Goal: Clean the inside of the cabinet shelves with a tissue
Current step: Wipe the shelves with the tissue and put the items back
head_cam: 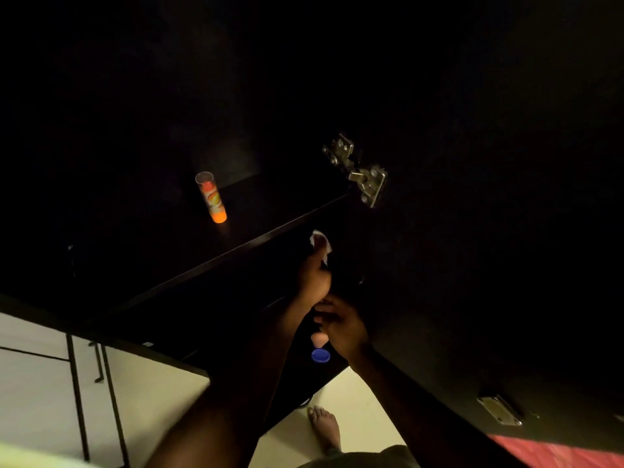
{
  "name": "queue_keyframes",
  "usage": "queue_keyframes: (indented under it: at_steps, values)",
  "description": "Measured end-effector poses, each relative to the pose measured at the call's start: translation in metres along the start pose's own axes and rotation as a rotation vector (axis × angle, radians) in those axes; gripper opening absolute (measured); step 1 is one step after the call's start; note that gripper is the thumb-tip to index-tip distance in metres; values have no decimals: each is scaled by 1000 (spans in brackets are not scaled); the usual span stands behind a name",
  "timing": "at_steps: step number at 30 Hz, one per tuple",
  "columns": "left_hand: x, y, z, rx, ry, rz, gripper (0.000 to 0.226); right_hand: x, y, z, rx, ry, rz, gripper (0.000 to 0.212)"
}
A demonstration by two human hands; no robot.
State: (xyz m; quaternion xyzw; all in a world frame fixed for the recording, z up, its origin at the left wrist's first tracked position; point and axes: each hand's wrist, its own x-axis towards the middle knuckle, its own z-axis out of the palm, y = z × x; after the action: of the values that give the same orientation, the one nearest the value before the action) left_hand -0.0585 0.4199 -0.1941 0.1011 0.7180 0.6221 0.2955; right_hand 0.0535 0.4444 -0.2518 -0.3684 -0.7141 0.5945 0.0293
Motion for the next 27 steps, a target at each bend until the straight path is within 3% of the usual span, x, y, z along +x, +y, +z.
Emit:
queue_keyframes:
  at_steps: [2, 4, 10, 13, 15, 16, 18, 19, 20, 22, 27]
  values:
    - [3, 17, -5, 219, 3, 262, 37, 2, -3, 1, 43, 67, -81, 25]
    - [7, 24, -5, 241, -142, 353, 60, 5, -6, -2, 174, 142, -38, 25]
    - [24, 17, -14, 295, -137, 130, 50, 5, -13, 5, 316, 123, 56, 36]
    - [23, 18, -17, 231, -232, 242, 59, 6, -17, 1, 351, 109, 108, 36]
    - [17, 13, -16, 345, -183, 274, 35, 6, -22, 3, 453, 57, 155, 37]
    - [13, 11, -14, 340, -138, 250, 36, 4, -22, 5, 442, 47, 167, 35]
    - [-6, 18, -16, 389, -189, 236, 46, 2, -17, 8, 376, 30, 139, 22]
    - [-14, 18, -12, 352, -262, 290, 64, 1, -18, 8, 258, 49, 94, 22]
    - [-21, 20, -10, 366, -293, 348, 84, 2, -16, 8, 102, 79, 48, 27]
    - [-24, 18, -9, 329, -342, 431, 99, 3, -14, 8, -55, 89, 29, 35]
    - [-16, 22, -17, 437, -288, 556, 100, 5, -13, 6, 199, 11, 90, 26]
